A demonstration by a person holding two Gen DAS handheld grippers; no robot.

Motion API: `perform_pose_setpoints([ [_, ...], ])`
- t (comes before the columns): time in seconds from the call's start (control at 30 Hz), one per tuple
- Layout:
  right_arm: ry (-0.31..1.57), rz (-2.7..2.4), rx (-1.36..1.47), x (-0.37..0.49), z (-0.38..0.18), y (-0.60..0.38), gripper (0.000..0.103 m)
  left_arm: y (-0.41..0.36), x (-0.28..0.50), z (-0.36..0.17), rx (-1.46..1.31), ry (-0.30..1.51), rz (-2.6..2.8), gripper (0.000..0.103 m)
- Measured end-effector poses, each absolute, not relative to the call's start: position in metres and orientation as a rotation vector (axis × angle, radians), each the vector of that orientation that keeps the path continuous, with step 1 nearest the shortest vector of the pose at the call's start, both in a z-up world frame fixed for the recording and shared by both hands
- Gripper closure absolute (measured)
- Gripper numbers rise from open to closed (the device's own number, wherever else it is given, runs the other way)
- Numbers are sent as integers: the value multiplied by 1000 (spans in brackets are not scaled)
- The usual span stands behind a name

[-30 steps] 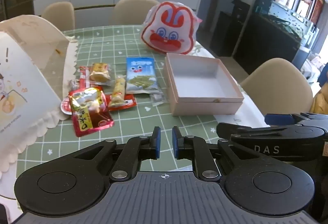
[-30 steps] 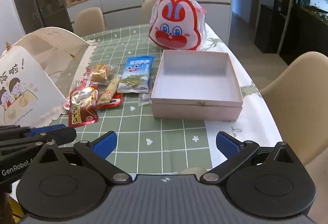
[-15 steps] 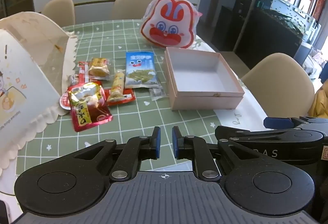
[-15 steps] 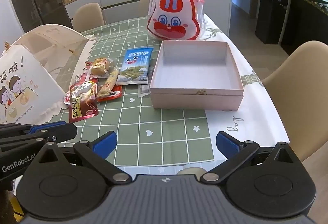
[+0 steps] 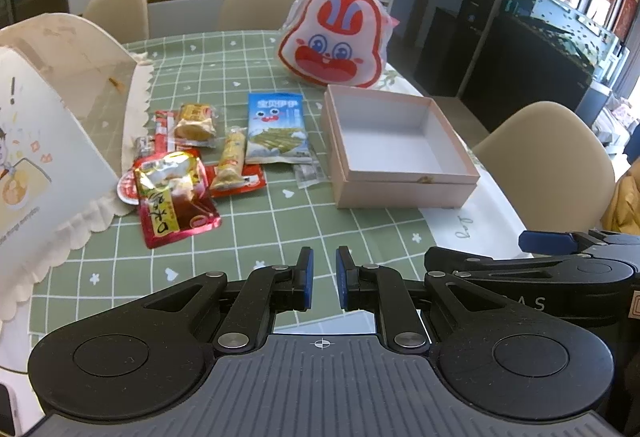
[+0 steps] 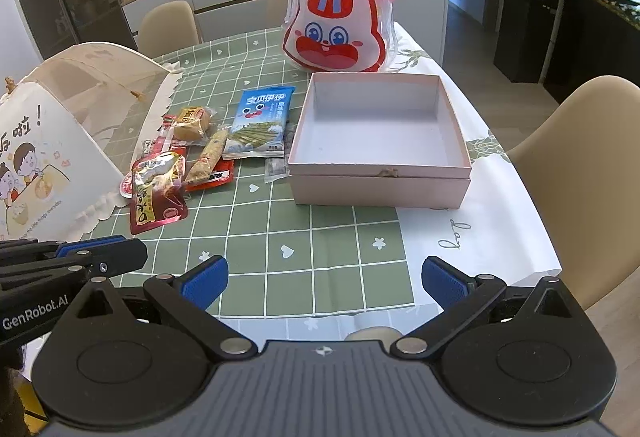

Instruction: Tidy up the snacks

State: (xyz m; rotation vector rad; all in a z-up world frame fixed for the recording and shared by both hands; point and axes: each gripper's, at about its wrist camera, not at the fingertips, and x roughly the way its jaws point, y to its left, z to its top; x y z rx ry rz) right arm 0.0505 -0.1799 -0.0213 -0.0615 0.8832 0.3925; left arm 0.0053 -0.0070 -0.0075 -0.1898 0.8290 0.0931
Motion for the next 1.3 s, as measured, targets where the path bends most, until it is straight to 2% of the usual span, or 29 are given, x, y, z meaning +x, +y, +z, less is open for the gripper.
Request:
perform_pose_setpoints([
  [1.3,877,376,-62,45,-19,-177,0,-4,1,-7,-203,830,68,87],
])
